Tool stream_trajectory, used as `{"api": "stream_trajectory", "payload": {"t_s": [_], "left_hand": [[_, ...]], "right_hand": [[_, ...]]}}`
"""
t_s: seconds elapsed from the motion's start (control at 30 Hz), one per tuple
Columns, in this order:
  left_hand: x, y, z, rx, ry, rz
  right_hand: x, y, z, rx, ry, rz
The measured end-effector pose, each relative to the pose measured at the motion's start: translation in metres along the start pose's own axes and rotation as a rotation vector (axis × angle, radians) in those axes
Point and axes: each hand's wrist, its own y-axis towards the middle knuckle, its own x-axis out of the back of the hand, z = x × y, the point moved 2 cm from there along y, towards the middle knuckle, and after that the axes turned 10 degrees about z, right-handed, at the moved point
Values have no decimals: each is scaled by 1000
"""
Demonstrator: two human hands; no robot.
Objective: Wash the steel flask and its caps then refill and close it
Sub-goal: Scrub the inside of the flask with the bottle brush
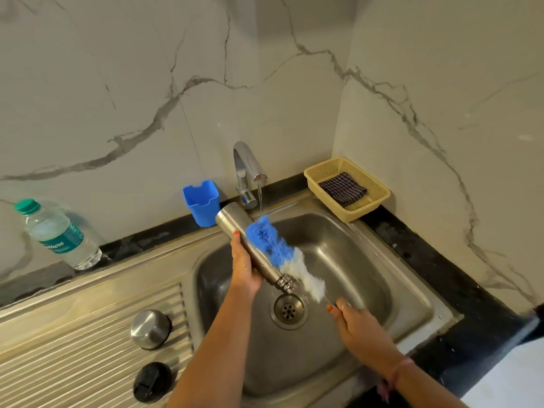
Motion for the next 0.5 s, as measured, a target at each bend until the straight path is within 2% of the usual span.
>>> {"api": "stream_trajectory", "payload": {"t_s": [0.07, 0.17, 0.27, 0.4, 0.5], "left_hand": [[-5, -2, 3, -5, 0, 30], [-14, -4, 10, -21, -2, 73], [-17, -5, 13, -23, -32, 45], [-7, 0, 3, -65, -78, 37], [4, 4, 0, -32, -135, -25]], "right_hand": [[5, 6, 6, 1, -25, -5], [25, 38, 41, 73, -107, -107], [37, 55, 58, 90, -127, -128], [26, 20, 29, 61, -79, -24], [18, -13, 6, -39, -18, 58]]}}
